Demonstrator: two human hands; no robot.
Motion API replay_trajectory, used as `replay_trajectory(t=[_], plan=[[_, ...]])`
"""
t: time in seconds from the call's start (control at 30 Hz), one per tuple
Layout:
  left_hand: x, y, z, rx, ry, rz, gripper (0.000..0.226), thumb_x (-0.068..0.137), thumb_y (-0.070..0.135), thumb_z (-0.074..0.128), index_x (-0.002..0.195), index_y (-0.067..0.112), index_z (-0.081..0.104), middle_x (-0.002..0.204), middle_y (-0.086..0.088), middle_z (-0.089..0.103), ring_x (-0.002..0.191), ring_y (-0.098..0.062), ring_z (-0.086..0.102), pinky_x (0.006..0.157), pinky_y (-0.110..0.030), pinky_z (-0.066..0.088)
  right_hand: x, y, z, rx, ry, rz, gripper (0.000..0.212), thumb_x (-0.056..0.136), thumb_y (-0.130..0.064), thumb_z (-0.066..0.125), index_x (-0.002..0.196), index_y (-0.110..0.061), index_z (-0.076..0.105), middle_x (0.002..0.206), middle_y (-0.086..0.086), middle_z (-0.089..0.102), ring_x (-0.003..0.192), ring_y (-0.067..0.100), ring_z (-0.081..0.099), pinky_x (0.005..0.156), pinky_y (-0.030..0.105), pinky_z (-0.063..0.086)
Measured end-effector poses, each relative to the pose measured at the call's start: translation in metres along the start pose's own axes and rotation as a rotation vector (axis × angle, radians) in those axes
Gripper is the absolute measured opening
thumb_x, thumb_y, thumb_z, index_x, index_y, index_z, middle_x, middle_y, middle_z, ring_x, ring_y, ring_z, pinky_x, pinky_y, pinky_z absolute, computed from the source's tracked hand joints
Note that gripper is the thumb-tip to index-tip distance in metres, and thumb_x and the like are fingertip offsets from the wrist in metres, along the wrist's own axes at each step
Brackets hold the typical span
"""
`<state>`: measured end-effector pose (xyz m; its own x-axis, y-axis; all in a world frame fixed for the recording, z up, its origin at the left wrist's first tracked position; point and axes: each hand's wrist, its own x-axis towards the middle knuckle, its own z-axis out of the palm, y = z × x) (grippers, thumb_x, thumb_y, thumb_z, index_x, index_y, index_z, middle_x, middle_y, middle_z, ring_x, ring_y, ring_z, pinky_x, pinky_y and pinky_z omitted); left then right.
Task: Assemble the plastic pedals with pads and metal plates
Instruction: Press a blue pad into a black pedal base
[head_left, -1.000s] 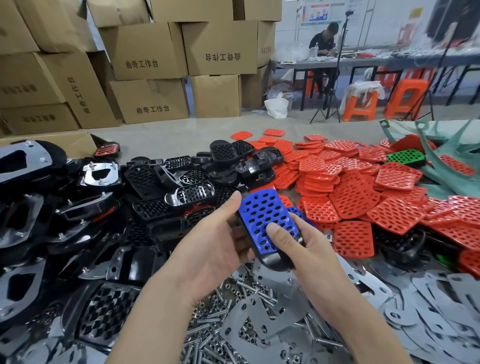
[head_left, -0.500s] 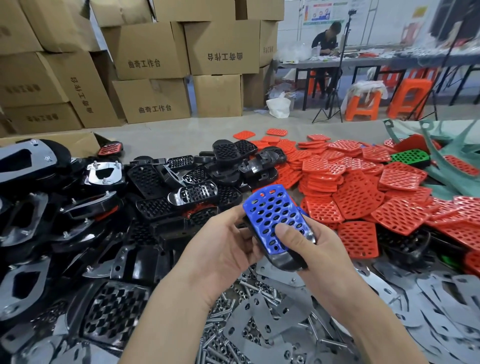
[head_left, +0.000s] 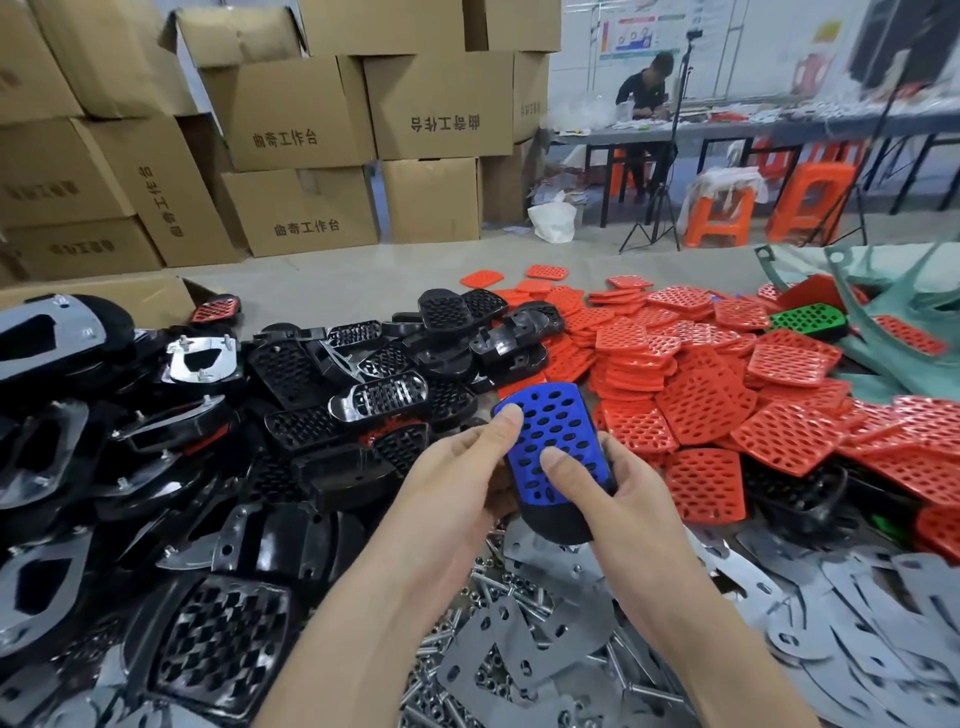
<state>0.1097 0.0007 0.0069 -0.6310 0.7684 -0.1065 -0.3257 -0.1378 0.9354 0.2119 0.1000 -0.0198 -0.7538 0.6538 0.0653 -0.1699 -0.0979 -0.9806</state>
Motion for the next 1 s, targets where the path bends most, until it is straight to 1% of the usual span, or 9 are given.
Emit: replay_trajectory(t=[0.13, 0.3, 0.43, 0.53, 0.63, 0.73, 0.8, 0.93, 1.0], plan=[[-0.002, -0.004, 0.007, 0.211, 0.078, 0.121, 0.028, 0.098, 0.035, 0.059, 0.100, 0.011, 0.074, 0.098, -0.005, 0.078, 0.093, -0.019, 0.074, 0.084, -0.031, 0.060, -0.001, 0.000, 0.004, 0.038, -0.013, -0.021, 0.021, 0.081, -0.051, 0.068, 0.096, -0.040, 0.077, 0.096, -0.003, 0.080, 0.087, 0.010, 0.077, 0.066, 0.015, 0.056], [-0.002, -0.008, 0.013, 0.283, 0.153, 0.250, 0.020, 0.091, 0.031, 0.065, 0.076, 0.018, 0.061, 0.076, -0.001, 0.064, 0.069, -0.009, 0.057, 0.063, -0.020, 0.050, 0.001, 0.005, 0.007, 0.079, 0.053, -0.001, 0.038, 0.074, -0.062, 0.067, 0.093, -0.031, 0.081, 0.090, 0.003, 0.081, 0.080, 0.018, 0.078, 0.060, 0.021, 0.056], [0.000, -0.010, 0.010, 0.227, 0.084, 0.226, 0.019, 0.093, 0.033, 0.066, 0.091, 0.014, 0.070, 0.084, -0.005, 0.072, 0.072, -0.012, 0.066, 0.065, -0.020, 0.056, 0.002, 0.005, 0.005, 0.055, 0.078, -0.070, 0.037, 0.076, -0.061, 0.068, 0.096, -0.032, 0.080, 0.088, 0.004, 0.080, 0.074, 0.014, 0.075, 0.059, 0.022, 0.056], [0.002, -0.014, 0.010, 0.158, 0.032, 0.176, 0.029, 0.093, 0.037, 0.063, 0.106, 0.012, 0.071, 0.098, -0.007, 0.077, 0.089, -0.017, 0.074, 0.072, -0.023, 0.058, 0.002, 0.006, 0.003, -0.048, 0.107, -0.170, 0.029, 0.084, -0.060, 0.062, 0.095, -0.039, 0.079, 0.085, -0.003, 0.078, 0.072, 0.007, 0.072, 0.059, 0.018, 0.055], [0.004, -0.018, 0.010, 0.145, 0.078, 0.180, 0.042, 0.085, 0.048, 0.063, 0.105, 0.012, 0.070, 0.101, -0.009, 0.076, 0.094, -0.022, 0.074, 0.077, -0.030, 0.060, 0.003, 0.011, 0.000, -0.084, 0.040, -0.193, 0.026, 0.090, -0.061, 0.061, 0.103, -0.044, 0.076, 0.094, -0.007, 0.079, 0.083, 0.006, 0.075, 0.065, 0.018, 0.057], [0.006, -0.015, 0.004, 0.076, 0.199, 0.199, 0.036, 0.086, 0.047, 0.063, 0.099, 0.014, 0.071, 0.103, -0.008, 0.076, 0.095, -0.022, 0.072, 0.084, -0.038, 0.058, 0.008, 0.018, -0.003, 0.031, -0.088, -0.091, 0.029, 0.087, -0.053, 0.069, 0.112, -0.039, 0.075, 0.113, -0.002, 0.078, 0.108, 0.018, 0.073, 0.087, 0.032, 0.060], [0.008, -0.013, -0.001, 0.024, 0.222, 0.193, 0.032, 0.094, 0.042, 0.060, 0.104, 0.014, 0.073, 0.106, -0.007, 0.076, 0.100, -0.022, 0.073, 0.087, -0.038, 0.056, 0.011, 0.023, -0.004, 0.045, -0.117, -0.073, 0.027, 0.089, -0.039, 0.069, 0.116, -0.035, 0.074, 0.120, 0.001, 0.075, 0.117, 0.022, 0.069, 0.102, 0.045, 0.053], [0.009, -0.017, -0.005, 0.126, 0.134, 0.153, 0.032, 0.099, 0.038, 0.055, 0.110, 0.015, 0.072, 0.108, -0.004, 0.077, 0.102, -0.020, 0.073, 0.090, -0.035, 0.056, 0.013, 0.026, -0.002, 0.040, 0.004, -0.073, 0.023, 0.089, -0.033, 0.064, 0.109, -0.032, 0.076, 0.113, 0.004, 0.077, 0.111, 0.028, 0.071, 0.104, 0.056, 0.051], [0.008, -0.020, -0.005, 0.235, 0.030, 0.137, 0.022, 0.101, 0.032, 0.055, 0.108, 0.024, 0.074, 0.108, 0.002, 0.077, 0.102, -0.016, 0.073, 0.089, -0.030, 0.058, 0.014, 0.025, -0.006, 0.072, 0.065, -0.064, 0.018, 0.095, -0.026, 0.065, 0.109, -0.025, 0.076, 0.111, 0.008, 0.078, 0.110, 0.033, 0.071, 0.103, 0.059, 0.051]])
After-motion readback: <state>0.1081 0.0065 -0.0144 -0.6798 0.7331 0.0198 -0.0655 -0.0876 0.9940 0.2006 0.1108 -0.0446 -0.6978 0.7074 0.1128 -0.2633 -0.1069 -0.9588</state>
